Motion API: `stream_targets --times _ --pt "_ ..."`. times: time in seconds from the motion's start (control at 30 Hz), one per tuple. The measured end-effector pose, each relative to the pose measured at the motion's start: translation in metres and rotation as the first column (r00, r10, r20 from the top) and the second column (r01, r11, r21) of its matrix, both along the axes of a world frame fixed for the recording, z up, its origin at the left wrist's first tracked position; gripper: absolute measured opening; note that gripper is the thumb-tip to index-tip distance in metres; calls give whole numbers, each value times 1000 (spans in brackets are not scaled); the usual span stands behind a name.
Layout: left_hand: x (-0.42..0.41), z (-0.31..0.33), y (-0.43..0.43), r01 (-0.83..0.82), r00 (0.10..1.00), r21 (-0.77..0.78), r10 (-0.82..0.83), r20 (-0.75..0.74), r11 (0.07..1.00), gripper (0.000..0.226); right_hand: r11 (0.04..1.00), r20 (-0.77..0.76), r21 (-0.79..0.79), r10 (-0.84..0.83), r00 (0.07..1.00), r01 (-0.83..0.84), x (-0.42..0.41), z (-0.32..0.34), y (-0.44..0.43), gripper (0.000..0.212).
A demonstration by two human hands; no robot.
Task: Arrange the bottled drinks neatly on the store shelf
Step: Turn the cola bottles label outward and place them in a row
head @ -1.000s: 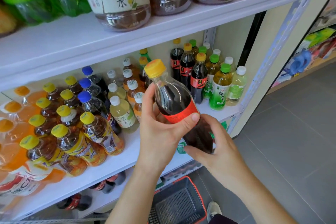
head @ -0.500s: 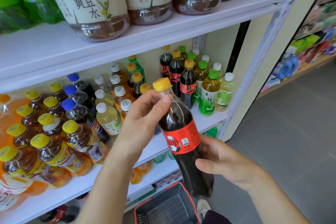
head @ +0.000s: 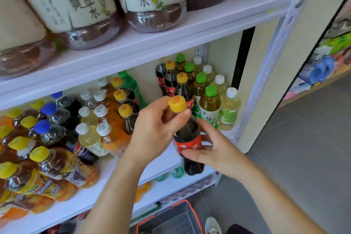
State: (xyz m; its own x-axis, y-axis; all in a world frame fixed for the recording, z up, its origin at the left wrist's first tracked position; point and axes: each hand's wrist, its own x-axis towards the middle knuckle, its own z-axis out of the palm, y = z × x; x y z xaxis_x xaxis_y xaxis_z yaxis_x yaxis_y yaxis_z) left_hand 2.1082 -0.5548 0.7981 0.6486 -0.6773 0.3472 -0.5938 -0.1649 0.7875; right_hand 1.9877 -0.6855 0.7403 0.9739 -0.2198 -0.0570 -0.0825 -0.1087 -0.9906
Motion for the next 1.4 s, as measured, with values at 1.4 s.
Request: stream_targets --times 1.4 --pt "39 -17 9 -634 614 78 439 656 769 25 430 523 -703 -227 821 567 33 -6 -85 42"
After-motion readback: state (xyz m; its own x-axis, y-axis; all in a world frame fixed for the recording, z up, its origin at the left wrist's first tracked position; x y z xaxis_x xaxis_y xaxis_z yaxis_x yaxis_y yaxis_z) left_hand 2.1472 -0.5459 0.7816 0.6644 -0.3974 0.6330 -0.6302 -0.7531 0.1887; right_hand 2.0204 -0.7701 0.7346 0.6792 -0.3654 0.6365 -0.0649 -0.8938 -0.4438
